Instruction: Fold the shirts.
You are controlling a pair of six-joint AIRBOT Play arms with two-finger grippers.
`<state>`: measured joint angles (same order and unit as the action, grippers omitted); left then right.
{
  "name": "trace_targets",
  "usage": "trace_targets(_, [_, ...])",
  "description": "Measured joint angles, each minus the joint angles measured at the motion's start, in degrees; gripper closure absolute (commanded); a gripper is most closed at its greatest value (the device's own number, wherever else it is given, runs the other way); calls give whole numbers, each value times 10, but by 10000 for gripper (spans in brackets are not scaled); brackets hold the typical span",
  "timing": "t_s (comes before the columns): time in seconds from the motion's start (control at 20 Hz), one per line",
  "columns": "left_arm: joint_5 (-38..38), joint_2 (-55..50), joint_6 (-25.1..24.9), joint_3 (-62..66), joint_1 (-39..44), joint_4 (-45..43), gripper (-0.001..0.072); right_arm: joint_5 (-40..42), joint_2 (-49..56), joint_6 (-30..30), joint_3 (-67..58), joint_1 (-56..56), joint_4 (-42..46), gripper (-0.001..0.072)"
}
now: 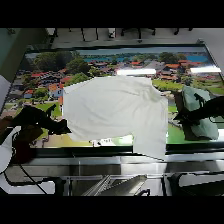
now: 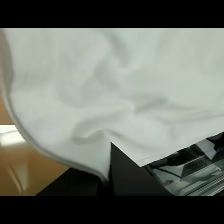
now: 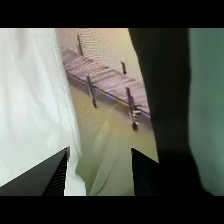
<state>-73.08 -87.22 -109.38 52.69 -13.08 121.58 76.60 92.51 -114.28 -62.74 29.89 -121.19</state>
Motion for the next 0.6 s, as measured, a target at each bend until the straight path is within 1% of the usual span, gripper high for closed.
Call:
trace_targets(0.15, [-7, 0, -2, 4, 2, 3, 690, 7, 33, -7, -1, -28, -28, 274])
trace_targets(0.2, [-9, 0, -2, 4, 2, 4, 690, 8, 43, -11, -1, -39, -41, 286])
trace_targets(0.25, [-10, 0, -2, 5, 3, 4, 690, 4, 52, -17, -1, -51, -53, 416])
trace_targets(0.3, [-12, 0, -2, 5, 3, 5, 690, -7, 59, -24, -1, -62, -65, 642])
trace_targets(0.35, [-14, 1, -2, 5, 3, 7, 690, -17, 65, -30, -1, -73, -76, 694])
trace_targets(0.5, [-19, 20, -2, 15, 3, 27, 691, -21, 66, -48, -14, -95, -106, 695])
trace_targets(0.6, [-30, 63, -2, 50, 3, 52, 691, 14, 30, -59, -45, -101, -156, 695])
